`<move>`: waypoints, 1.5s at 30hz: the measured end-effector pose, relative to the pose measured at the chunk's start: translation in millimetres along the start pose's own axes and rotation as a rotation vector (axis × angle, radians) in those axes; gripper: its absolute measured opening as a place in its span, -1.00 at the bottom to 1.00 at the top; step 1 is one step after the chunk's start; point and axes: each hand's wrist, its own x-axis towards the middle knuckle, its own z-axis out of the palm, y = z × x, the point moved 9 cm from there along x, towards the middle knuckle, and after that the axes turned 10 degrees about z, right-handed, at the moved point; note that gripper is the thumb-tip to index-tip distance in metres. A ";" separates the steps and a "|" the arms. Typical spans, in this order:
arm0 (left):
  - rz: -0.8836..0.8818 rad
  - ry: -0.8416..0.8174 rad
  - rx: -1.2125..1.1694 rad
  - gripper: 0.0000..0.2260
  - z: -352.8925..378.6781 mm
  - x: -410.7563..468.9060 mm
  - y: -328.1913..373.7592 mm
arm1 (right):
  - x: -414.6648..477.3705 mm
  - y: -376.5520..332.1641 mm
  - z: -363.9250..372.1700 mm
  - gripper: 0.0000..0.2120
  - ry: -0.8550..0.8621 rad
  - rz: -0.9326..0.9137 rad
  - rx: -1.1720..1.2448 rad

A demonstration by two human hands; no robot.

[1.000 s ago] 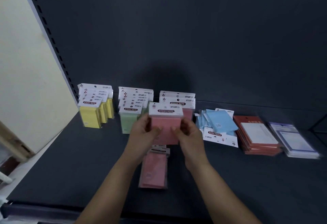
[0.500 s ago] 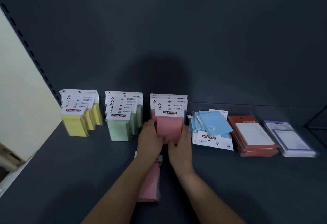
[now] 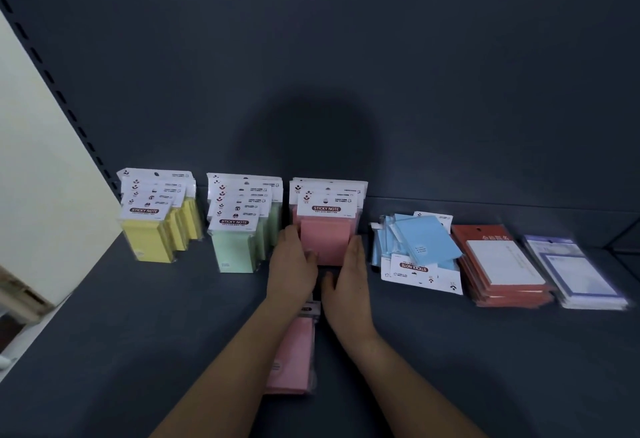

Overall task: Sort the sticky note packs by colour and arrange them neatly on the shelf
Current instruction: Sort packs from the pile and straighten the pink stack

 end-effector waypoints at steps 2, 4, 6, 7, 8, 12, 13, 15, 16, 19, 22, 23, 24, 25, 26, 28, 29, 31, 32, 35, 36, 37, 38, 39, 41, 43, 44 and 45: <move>0.007 0.006 -0.010 -0.60 -3.1 -3.4 -0.9 | -3.0 -1.8 -2.6 -0.34 -0.005 -0.014 -0.004; -0.004 0.019 -0.024 -0.58 -10.4 -9.8 -3.2 | -8.9 -1.7 -5.3 -0.35 -0.033 -0.012 -0.014; -0.021 0.018 -0.023 -0.56 -20.1 -19.6 -5.6 | -17.9 0.8 -9.5 -0.37 -0.066 0.010 -0.001; -0.026 0.011 -0.023 -0.58 -25.8 -26.0 -7.0 | -23.2 2.7 -13.3 -0.40 -0.073 0.017 0.005; -0.031 0.003 -0.010 -0.61 -32.6 -33.5 -8.0 | -28.9 3.8 -17.9 -0.46 -0.079 0.019 -0.004; -0.101 -0.096 0.300 -0.80 -61.2 -70.0 -16.5 | -55.2 2.5 -22.8 -0.73 -0.171 -0.012 -0.271; -0.123 -0.138 0.373 -0.75 -64.9 -79.6 -17.5 | -61.9 2.4 -20.8 -0.67 -0.209 -0.003 -0.329; -0.156 -0.187 0.363 -0.70 -64.9 -95.4 -18.0 | -74.8 1.9 -13.5 -0.60 -0.296 0.029 -0.366; -0.170 -0.200 0.300 -0.71 -61.6 -101.5 -17.9 | -79.9 1.5 -8.5 -0.60 -0.326 0.032 -0.371; -0.182 -0.228 0.115 -0.83 -47.5 -111.1 -20.2 | -88.3 1.8 3.2 -0.66 -0.336 0.025 -0.338; -0.172 -0.204 0.093 -0.84 -40.8 -113.9 -21.7 | -90.3 2.8 6.0 -0.73 -0.301 0.045 -0.251; -0.171 -0.186 0.069 -0.84 -39.3 -114.7 -20.2 | -90.1 3.6 5.3 -0.75 -0.292 0.063 -0.195; -0.175 -0.164 0.007 -0.85 -36.8 -115.6 -18.7 | -89.5 4.2 4.0 -0.75 -0.285 0.082 -0.130; -0.187 -0.138 -0.081 -0.87 -34.6 -116.8 -16.6 | -88.7 4.9 2.2 -0.74 -0.277 0.101 -0.065; -0.203 -0.114 -0.166 -0.87 -32.4 -118.0 -14.9 | -87.4 6.8 0.8 -0.72 -0.264 0.126 0.002; -0.228 -0.066 -0.290 -0.84 -30.9 -118.2 -12.3 | -85.1 12.9 -1.8 -0.70 -0.230 0.180 0.140; -0.240 -0.044 -0.355 -0.81 -30.4 -117.9 -11.1 | -84.3 15.8 -2.4 -0.69 -0.214 0.198 0.207; -0.241 -0.016 -0.466 -0.73 -28.9 -115.2 -5.8 | -82.0 18.2 -4.3 -0.67 -0.167 0.199 0.320; -0.213 0.001 -0.483 -0.68 -28.6 -111.9 -2.7 | -80.1 17.2 -7.1 -0.65 -0.132 0.182 0.364; -0.077 0.077 -0.455 -0.56 -30.2 -96.8 7.5 | -69.6 6.8 -21.4 -0.54 -0.005 0.089 0.385; -0.030 0.099 -0.438 -0.55 -30.5 -91.2 11.0 | -65.4 2.4 -25.7 -0.53 0.031 0.047 0.349; 0.014 0.116 -0.423 -0.54 -30.0 -85.9 14.3 | -61.3 -1.8 -29.6 -0.54 0.062 0.003 0.316; 0.053 0.126 -0.414 -0.54 -29.2 -80.7 17.6 | -56.9 -4.6 -32.0 -0.56 0.085 -0.031 0.293; 0.089 0.131 -0.411 -0.54 -27.8 -75.4 19.9 | -52.1 -6.3 -33.5 -0.55 0.101 -0.059 0.278; 0.142 0.132 -0.407 -0.52 -24.9 -65.3 23.5 | -41.5 -8.8 -34.0 -0.52 0.124 -0.097 0.250; 0.177 0.135 -0.362 -0.50 -21.2 -56.1 23.3 | -32.1 -12.5 -32.9 -0.50 0.145 -0.119 0.241; 0.187 0.143 -0.312 -0.48 -18.5 -52.8 21.6 | -28.1 -13.8 -32.2 -0.50 0.158 -0.121 0.239; 0.186 0.156 -0.253 -0.48 -16.0 -50.2 18.9 | -24.6 -14.4 -32.0 -0.51 0.176 -0.121 0.227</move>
